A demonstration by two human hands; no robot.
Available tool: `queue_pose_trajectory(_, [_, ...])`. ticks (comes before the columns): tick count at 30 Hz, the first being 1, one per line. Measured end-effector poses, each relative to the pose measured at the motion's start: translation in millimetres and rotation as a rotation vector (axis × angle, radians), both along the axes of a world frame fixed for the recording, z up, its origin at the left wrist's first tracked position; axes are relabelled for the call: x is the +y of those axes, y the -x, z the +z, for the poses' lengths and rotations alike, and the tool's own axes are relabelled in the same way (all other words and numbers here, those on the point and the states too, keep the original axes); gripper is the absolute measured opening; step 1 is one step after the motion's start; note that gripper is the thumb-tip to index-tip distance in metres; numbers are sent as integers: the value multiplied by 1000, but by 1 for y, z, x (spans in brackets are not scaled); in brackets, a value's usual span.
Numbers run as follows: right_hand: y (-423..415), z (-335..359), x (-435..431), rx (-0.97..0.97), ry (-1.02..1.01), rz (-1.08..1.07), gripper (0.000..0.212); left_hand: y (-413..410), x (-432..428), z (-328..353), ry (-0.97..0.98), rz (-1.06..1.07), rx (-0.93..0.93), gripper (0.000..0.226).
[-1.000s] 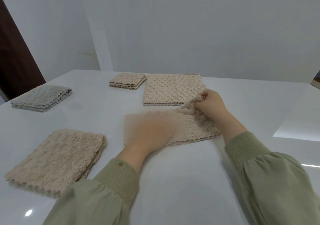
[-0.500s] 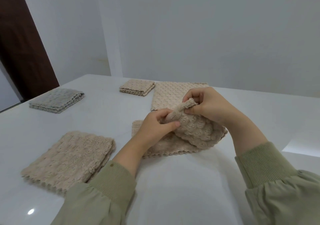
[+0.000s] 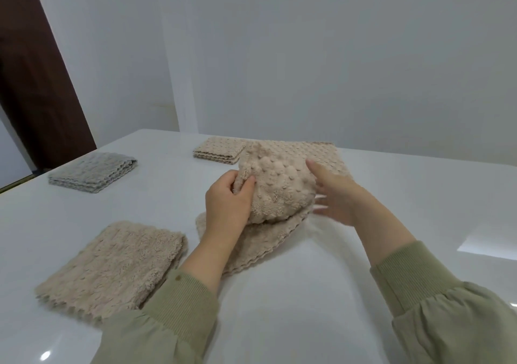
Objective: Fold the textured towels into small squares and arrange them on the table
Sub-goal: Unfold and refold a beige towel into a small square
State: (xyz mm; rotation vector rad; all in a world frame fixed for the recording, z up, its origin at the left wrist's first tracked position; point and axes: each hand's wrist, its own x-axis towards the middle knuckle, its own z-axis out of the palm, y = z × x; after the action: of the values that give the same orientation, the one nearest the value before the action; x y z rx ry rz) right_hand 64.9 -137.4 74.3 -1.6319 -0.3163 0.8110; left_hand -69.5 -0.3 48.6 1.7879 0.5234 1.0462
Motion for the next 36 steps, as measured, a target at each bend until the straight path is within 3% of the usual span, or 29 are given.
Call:
queue_pose_trajectory(1, [-1,-7,1,157,-59,107,105,0,-1,0,-3,15,-10,39])
queue_pose_trajectory(3, [8,-15,5,237,-130,224,78,0,-2,-1,4,36,-23,41])
queue_pose_trajectory(7, [18,-15,12,7,-133,181,31,-2,7,0,97,-64,28,27])
queue_pose_trajectory(11, [16,4,0,19,-203,148,35,3,13,12,439,-308,6,7])
queue_pose_trajectory(14, [12,17,-13,51,-180,170,58,7,16,19,681,-515,32,21])
queue_pose_trajectory(17, [11,23,-21,58,-144,223,39,6,20,17,830,-628,35,41])
queue_pose_trajectory(19, [11,22,-22,31,-105,189,17,3,22,13,820,-618,66,40])
queue_pose_trajectory(20, [10,18,-21,-6,-76,178,16,2,22,10,759,-563,100,31])
queue_pose_trajectory(22, [3,6,-16,-116,8,148,16,0,20,3,490,-339,214,7])
queue_pose_trajectory(24, [-4,-8,-12,-293,138,109,17,-4,21,-10,126,-123,351,13])
queue_pose_trajectory(26, [-7,-17,-9,-434,256,87,31,-5,19,-15,-23,-43,414,20])
queue_pose_trajectory(29, [-10,-26,-10,-394,270,51,53,-4,19,-14,108,-108,458,12])
queue_pose_trajectory(32, [-11,-27,-15,-295,300,69,28,-1,14,-12,353,-236,513,3])
queue_pose_trajectory(36, [-17,-20,-18,-201,321,124,24,-4,13,-14,512,-291,478,6])
